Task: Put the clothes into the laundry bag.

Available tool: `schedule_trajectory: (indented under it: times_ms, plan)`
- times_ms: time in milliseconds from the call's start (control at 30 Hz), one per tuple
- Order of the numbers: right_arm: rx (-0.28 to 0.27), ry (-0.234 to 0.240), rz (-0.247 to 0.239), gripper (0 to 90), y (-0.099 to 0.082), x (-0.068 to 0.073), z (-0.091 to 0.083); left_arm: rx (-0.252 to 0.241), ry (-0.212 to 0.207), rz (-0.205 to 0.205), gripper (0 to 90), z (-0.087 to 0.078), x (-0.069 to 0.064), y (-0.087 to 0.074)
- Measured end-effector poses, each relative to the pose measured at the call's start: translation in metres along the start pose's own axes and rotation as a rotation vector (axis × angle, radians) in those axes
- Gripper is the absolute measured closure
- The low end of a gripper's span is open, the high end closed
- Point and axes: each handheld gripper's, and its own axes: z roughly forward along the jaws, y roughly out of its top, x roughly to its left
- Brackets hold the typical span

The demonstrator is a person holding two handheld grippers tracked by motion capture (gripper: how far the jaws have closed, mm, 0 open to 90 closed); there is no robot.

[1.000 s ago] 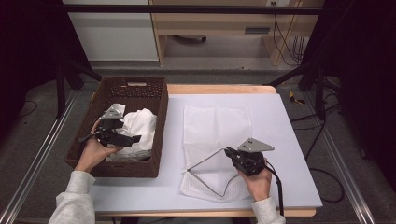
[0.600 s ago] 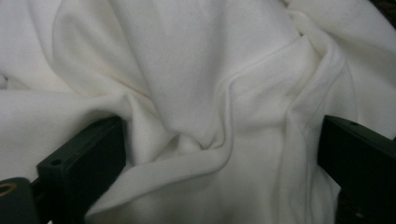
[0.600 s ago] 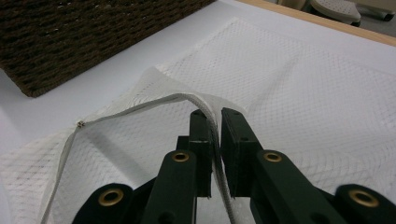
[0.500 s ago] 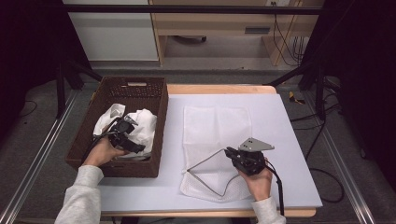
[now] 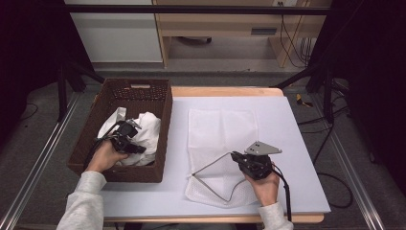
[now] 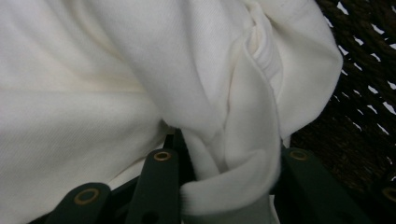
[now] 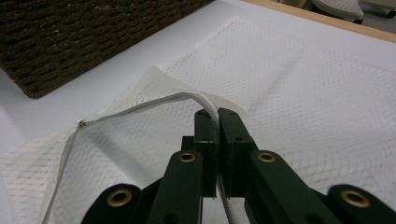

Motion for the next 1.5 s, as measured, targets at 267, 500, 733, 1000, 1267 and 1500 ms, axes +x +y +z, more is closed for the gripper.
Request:
schedule_trajectory:
  times_ms: [267,500,733,1000,1267,1500]
  plan:
    - [-0.01,0.007,0.009,88.9,0.0,-0.001,-0.001,-0.174,0.114,-0.018,71.1,-0.018,-0.003,-0.005]
    - [-0.028,0.005,0.016,88.9,0.001,-0.001,-0.003,-0.332,0.19,-0.067,71.1,-0.034,-0.002,-0.011]
    - [-0.035,0.009,0.017,88.9,0.002,-0.001,-0.005,-0.456,0.253,-0.08,71.3,-0.049,-0.003,-0.015]
    - [-0.039,0.009,0.015,88.8,0.003,-0.001,-0.005,-0.593,0.336,-0.117,71.5,-0.076,-0.004,-0.013]
    - [-0.044,0.006,0.017,88.8,0.003,-0.002,-0.007,-0.702,0.375,-0.07,71.5,-0.12,-0.018,0.003]
    - [-0.05,0.006,0.022,88.9,0.004,-0.001,-0.008,-0.827,0.394,-0.05,71.5,-0.164,-0.036,0.01]
